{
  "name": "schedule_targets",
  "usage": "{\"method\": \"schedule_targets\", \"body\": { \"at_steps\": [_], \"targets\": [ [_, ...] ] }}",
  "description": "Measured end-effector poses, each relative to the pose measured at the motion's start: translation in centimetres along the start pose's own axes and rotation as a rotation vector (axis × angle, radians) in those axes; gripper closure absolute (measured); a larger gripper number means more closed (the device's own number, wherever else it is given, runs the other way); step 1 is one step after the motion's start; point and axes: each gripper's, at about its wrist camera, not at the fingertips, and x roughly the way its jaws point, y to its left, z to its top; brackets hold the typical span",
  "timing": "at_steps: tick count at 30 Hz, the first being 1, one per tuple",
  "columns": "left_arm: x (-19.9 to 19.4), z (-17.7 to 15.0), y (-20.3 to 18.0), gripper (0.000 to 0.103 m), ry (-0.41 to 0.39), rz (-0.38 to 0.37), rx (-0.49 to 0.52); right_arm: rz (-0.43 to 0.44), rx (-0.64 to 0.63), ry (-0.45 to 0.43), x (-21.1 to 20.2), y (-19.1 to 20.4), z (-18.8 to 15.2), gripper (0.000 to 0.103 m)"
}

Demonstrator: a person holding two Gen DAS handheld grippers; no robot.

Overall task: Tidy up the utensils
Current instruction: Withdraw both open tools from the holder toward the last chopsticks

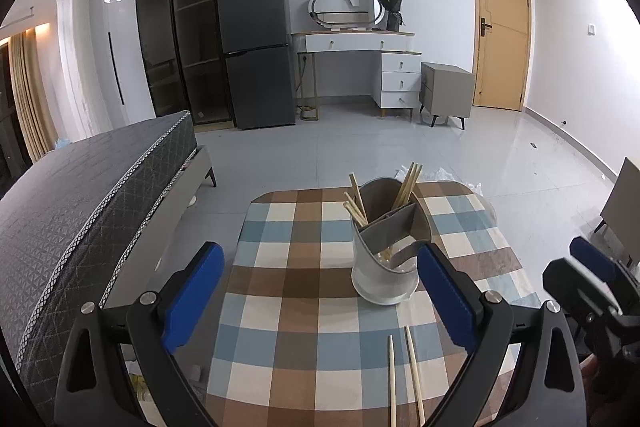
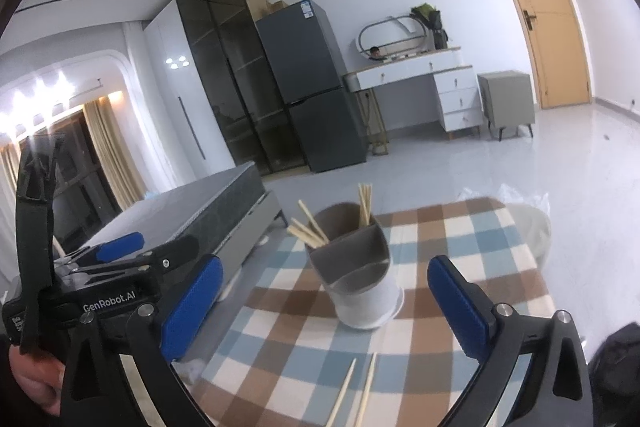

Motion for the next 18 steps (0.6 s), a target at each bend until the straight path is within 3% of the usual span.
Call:
{"method": "schedule_targets", "body": {
  "at_steps": [3,10,18],
  "targets": [
    [0.1,-0.8,-0.1,0.008,0.014,0.002,-0.004,-0.004,0.001,0.02,-0.1,-0.2,-1.0,0.0],
    [0.4,-2.7,-0.3,0.008,0.028,0.013,-0.02,-0.036,-0.037,-0.064,-1.9,-0.3,-2.6,0.0],
    [1.2,-3.8,-0.3,0.008,0.041,0.005,-0.031,-0.075,-0.073,0.02,-0.4,-0.4,-4.1,0.0]
  ]
}}
